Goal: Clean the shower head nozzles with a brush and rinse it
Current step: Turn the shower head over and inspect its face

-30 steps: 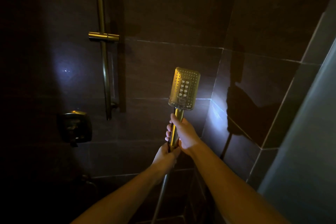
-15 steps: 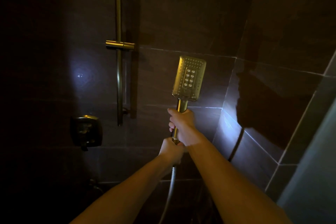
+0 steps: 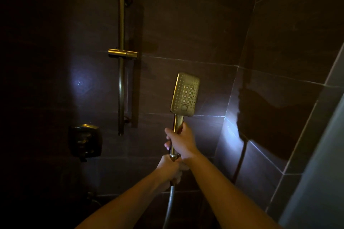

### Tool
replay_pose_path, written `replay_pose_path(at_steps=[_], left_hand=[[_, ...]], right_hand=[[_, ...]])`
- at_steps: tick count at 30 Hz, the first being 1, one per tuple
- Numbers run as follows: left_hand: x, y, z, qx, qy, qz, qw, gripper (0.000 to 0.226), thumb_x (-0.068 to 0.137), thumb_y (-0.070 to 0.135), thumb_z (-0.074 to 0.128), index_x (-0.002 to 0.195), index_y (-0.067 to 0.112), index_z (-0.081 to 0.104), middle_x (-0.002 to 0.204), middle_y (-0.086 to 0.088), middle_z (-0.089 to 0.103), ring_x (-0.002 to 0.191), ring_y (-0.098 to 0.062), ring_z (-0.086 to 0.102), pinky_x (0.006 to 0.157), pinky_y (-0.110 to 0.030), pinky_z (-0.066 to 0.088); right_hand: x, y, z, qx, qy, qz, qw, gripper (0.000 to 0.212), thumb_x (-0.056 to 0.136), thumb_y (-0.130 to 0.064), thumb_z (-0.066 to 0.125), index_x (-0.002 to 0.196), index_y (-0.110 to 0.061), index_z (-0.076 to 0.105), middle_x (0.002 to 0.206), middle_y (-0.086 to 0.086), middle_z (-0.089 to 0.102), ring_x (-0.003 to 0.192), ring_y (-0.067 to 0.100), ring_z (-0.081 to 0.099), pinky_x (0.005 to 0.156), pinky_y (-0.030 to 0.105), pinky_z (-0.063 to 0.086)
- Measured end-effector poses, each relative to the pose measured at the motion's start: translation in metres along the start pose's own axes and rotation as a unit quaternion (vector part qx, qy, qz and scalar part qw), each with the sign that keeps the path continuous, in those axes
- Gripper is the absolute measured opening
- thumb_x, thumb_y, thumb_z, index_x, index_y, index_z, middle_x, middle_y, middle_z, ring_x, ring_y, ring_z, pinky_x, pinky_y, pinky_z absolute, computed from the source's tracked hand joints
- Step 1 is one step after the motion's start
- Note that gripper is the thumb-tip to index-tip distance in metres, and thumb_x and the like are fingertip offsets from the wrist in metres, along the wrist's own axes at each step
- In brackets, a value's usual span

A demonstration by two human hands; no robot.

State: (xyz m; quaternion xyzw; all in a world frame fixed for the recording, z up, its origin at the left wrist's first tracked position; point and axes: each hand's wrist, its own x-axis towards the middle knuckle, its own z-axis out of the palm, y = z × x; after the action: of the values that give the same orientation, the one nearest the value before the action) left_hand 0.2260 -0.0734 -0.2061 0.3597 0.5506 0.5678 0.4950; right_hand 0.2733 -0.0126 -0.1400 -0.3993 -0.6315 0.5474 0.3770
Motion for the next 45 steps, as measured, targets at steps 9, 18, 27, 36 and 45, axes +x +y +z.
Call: replay_pose_path(at_steps=[9,18,27,36,45], left_hand=[[-0.001,0.003,0.012,0.007,0.005,-0.026,1.000,0.008,0.085,-0.002,0.055,0.086,0.005,0.050,0.051,-0.002,0.043,0.040,-0.011,0.035,0.039,-0.026,0.028],[0.013,0.014,-0.014,0.033,-0.016,0.022,0.999,0.024,0.078,-0.006,0.064,0.089,0.010,0.051,0.052,-0.003,0.036,0.035,-0.010,0.031,0.037,-0.025,0.030],[0.013,0.023,-0.020,0.027,-0.058,0.027,0.998,0.021,0.083,0.002,0.066,0.098,0.011,0.054,0.060,-0.004,0.041,0.041,-0.012,0.035,0.040,-0.024,0.034],[0.009,0.024,-0.020,0.076,-0.036,0.051,0.995,0.015,0.084,0.001,0.064,0.095,0.006,0.055,0.054,-0.001,0.044,0.041,-0.012,0.039,0.042,-0.025,0.036],[0.006,0.017,0.000,0.144,0.118,0.048,0.981,0.017,0.084,0.010,0.064,0.067,0.008,0.058,0.043,-0.001,0.053,0.033,-0.011,0.047,0.036,-0.021,0.037]], right_hand=[[0.010,0.000,0.010,-0.055,0.079,0.005,0.995,0.007,0.089,-0.019,0.058,0.085,-0.022,0.053,0.064,0.001,0.060,0.046,0.009,0.057,0.050,0.025,0.053],[0.024,-0.024,-0.006,0.148,-0.111,0.067,0.981,0.020,0.089,-0.005,0.057,0.105,-0.019,0.055,0.075,0.007,0.061,0.069,0.020,0.059,0.064,0.037,0.052],[0.028,-0.021,-0.011,0.242,-0.117,0.030,0.963,0.018,0.092,-0.006,0.061,0.109,-0.009,0.062,0.101,0.013,0.062,0.092,0.028,0.067,0.075,0.038,0.056],[0.023,-0.025,-0.021,0.294,-0.204,0.075,0.931,0.026,0.097,-0.027,0.052,0.119,-0.015,0.060,0.106,0.004,0.075,0.096,0.032,0.069,0.086,0.052,0.047],[0.010,-0.022,0.018,0.045,0.042,0.033,0.998,0.017,0.088,-0.027,0.066,0.090,-0.028,0.049,0.082,-0.001,0.058,0.071,0.011,0.058,0.058,0.025,0.045]])
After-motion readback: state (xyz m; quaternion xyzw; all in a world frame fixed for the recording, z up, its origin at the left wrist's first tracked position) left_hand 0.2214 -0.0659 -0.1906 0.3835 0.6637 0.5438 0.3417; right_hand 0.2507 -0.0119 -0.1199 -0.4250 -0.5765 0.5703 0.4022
